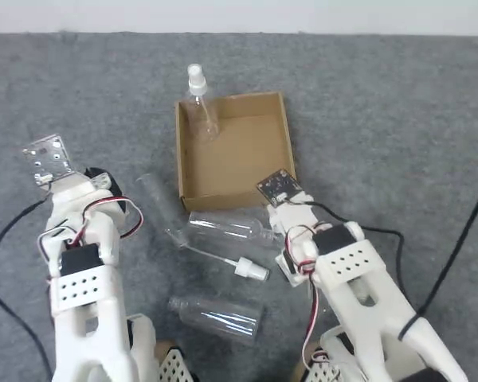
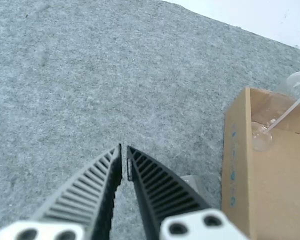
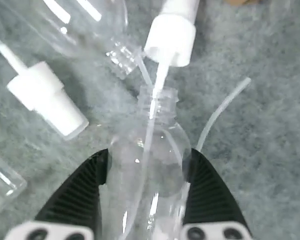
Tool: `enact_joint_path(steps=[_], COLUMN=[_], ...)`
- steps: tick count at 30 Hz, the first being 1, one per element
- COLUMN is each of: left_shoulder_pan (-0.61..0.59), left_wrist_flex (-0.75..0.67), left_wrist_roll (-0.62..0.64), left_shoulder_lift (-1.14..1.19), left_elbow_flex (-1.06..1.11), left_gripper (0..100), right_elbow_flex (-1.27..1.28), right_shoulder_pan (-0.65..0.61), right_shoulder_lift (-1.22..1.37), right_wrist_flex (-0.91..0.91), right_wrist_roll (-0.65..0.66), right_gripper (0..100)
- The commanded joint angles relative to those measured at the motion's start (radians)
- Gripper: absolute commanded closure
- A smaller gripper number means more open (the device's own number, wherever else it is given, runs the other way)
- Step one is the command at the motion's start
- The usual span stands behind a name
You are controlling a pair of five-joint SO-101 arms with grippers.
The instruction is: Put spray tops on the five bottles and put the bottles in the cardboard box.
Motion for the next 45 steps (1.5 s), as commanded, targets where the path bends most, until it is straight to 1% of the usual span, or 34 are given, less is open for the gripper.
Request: enact_joint_path(steps=[1,12,16,22,27,43,45], left_shoulder_pan=[0.002,0.0,-0.002,-0.002,-0.002,0.0,0.0], left_wrist_flex=[-0.035,-0.035,-0.035,-0.035,-0.035,-0.035,-0.035], left_wrist_roll=[-0.005,-0.006,-0.006,-0.006,-0.008,-0.009,-0.009], left_shoulder_lift=[-0.041,-0.041,-0.041,-0.041,-0.04,-0.04,-0.04], left_elbow_flex=[-0.01,-0.01,-0.01,-0.01,-0.01,-0.01,-0.01], left_gripper=[99,99,99,99,99,99,99], right_elbow_flex=[-0.137,-0.365,-0.382,-0.367,-0.353,-0.361,-0.358], right_shoulder_pan=[0.016,0.012,0.012,0.012,0.012,0.012,0.012], right_shoulder_lift=[-0.042,-0.048,-0.14,-0.361,-0.475,-0.696,-0.708], right_wrist_flex=[0.093,0.375,0.423,0.424,0.423,0.409,0.386], right_wrist_roll=[0.025,0.025,0.025,0.025,0.025,0.021,0.017], right_gripper=[98.2,98.2,98.2,98.2,98.2,98.2,98.2])
